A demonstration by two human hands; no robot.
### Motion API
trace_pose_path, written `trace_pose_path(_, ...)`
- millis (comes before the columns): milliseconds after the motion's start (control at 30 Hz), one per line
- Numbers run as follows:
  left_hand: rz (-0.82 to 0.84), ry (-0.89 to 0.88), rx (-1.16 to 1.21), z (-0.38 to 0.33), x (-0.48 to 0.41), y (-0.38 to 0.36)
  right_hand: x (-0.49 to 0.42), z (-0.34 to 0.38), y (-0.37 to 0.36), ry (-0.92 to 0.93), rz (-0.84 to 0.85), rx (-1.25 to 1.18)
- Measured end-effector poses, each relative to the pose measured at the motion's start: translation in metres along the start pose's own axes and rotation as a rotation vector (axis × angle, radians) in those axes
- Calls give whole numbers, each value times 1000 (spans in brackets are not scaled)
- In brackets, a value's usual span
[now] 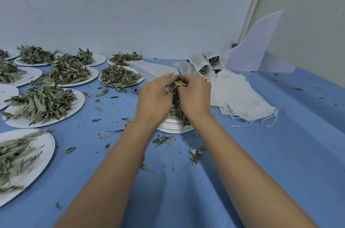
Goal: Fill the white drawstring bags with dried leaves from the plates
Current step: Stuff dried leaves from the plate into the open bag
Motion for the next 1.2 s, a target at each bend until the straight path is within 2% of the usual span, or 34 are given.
trace_pose_path(167, 25, 19, 72, -6, 2, -3, -3, -1, 4, -38, 1, 6)
trace_pose_path(267, 35, 90, 211, -11, 2, 0, -3, 0, 4, -33, 37, 14)
trace_pose_path(433, -30, 180, 291, -16, 0, -2, -1, 0, 3, 30, 48, 65)
trace_pose_path(633, -122, 487, 482, -10, -8, 1, 2, 7, -3, 171, 160, 313)
trace_pose_path(733, -156, 533, 513, -6, -9, 3, 2, 9, -5, 241, 196, 394)
trace_pose_path(933, -178, 558, 517, 0, -10, 6, 1, 15, 1, 203, 297, 272)
trace_pose_path(1200, -248, 499, 461, 6, -13, 12, 1, 14, 6, 69, 352, -106)
Point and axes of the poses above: each hand's wrist, its own x-axis away from the middle knuckle, its own y-axis out of the back of the hand, z = x × y, the point moved 1 cm from there along -x, towards the middle knuckle, and after that the axes turned 3 degrees about -y, right-handed, at the moved point
